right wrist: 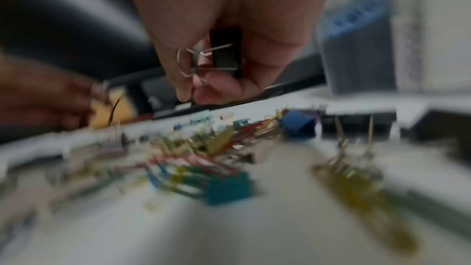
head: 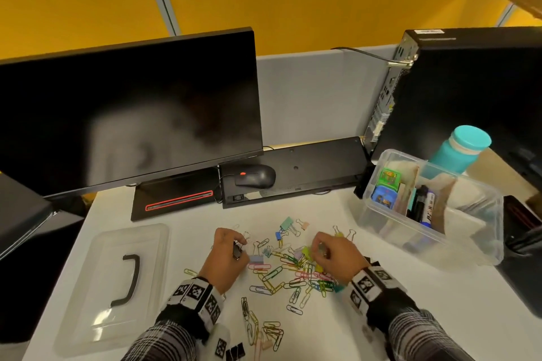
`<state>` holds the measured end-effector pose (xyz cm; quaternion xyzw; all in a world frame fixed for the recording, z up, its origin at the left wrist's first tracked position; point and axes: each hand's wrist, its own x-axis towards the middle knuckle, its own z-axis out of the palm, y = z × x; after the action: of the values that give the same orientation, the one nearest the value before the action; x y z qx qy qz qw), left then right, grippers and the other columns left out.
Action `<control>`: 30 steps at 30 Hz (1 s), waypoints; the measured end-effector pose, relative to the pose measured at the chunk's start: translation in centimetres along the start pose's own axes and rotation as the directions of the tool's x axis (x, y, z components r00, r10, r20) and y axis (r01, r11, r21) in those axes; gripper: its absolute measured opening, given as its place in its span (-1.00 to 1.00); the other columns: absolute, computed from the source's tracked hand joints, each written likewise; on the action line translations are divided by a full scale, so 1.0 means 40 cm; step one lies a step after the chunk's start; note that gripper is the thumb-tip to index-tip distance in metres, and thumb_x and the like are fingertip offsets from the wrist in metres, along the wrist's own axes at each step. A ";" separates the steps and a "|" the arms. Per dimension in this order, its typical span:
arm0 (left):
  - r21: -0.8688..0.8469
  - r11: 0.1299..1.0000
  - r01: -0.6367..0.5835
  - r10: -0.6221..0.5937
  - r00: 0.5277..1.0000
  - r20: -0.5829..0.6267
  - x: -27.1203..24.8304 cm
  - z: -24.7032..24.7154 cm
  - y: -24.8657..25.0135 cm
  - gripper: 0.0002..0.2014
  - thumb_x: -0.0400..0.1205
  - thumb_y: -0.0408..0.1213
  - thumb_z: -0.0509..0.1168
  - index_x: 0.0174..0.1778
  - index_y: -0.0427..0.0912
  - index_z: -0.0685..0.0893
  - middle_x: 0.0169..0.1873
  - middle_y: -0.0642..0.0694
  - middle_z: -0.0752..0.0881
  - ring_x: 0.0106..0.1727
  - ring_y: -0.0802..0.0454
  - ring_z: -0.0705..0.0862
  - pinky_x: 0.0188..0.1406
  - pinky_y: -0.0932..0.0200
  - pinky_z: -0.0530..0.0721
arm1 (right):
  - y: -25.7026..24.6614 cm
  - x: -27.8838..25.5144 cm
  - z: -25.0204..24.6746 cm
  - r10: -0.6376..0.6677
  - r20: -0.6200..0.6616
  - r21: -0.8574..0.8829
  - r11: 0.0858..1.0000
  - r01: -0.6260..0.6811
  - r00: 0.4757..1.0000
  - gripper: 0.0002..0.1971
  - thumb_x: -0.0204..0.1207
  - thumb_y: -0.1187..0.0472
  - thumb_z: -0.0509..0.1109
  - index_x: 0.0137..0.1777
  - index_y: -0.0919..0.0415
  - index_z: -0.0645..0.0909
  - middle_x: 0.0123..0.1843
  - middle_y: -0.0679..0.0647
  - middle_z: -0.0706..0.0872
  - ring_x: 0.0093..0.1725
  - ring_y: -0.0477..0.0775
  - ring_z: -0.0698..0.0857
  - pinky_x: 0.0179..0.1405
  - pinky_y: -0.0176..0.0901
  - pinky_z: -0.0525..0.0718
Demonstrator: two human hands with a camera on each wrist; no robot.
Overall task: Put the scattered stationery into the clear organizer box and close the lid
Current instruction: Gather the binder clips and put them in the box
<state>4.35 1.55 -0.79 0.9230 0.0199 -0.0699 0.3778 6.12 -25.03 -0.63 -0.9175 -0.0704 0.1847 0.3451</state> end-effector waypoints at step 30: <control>0.159 0.981 -0.114 0.092 0.986 0.138 0.003 0.037 0.026 -0.85 0.56 0.03 0.30 -0.08 0.07 0.55 -0.14 0.13 0.60 -0.14 0.23 0.54 -0.25 0.33 0.47 | -0.012 -0.083 -0.077 -0.114 -0.002 -0.061 0.992 0.114 0.993 -0.77 0.53 0.19 0.29 0.17 -0.02 0.51 0.00 -0.09 0.62 -0.12 -0.08 0.60 -0.18 -0.29 0.55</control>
<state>4.38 -0.25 -1.12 0.9447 -0.0585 -0.1116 0.3029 4.24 -27.41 2.79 -0.9225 -0.1273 0.1600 0.3274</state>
